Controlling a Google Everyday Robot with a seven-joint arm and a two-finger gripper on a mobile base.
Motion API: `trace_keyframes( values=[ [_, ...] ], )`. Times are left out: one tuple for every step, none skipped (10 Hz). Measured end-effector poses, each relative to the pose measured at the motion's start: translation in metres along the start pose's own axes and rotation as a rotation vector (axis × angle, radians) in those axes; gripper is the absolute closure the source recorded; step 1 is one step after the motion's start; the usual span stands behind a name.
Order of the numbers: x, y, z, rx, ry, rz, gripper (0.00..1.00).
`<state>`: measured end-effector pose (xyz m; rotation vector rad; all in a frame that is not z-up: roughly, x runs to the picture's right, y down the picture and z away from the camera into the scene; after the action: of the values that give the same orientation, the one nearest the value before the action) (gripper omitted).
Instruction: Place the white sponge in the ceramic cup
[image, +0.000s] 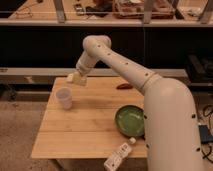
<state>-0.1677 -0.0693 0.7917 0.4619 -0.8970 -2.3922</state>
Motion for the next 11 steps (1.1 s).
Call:
trace_keyframes(
  values=[
    [0.007, -0.008, 0.007, 0.008, -0.017, -0.015, 1.00],
    [0.011, -0.015, 0.014, 0.014, -0.035, -0.030, 1.00],
    [0.014, -0.025, 0.025, 0.019, -0.062, -0.052, 1.00],
    [0.016, -0.034, 0.036, 0.020, -0.082, -0.071, 1.00],
    [0.017, -0.039, 0.044, 0.019, -0.090, -0.079, 1.00],
    [0.019, -0.046, 0.053, 0.022, -0.091, -0.079, 1.00],
    [0.022, -0.054, 0.064, 0.026, -0.079, -0.072, 1.00],
    [0.024, -0.057, 0.068, 0.024, -0.072, -0.072, 0.99],
    [0.023, -0.059, 0.071, 0.020, -0.072, -0.075, 0.97],
    [0.017, -0.055, 0.087, -0.066, -0.083, -0.116, 0.64],
    [0.016, -0.054, 0.090, -0.078, -0.078, -0.110, 0.52]
  ],
)
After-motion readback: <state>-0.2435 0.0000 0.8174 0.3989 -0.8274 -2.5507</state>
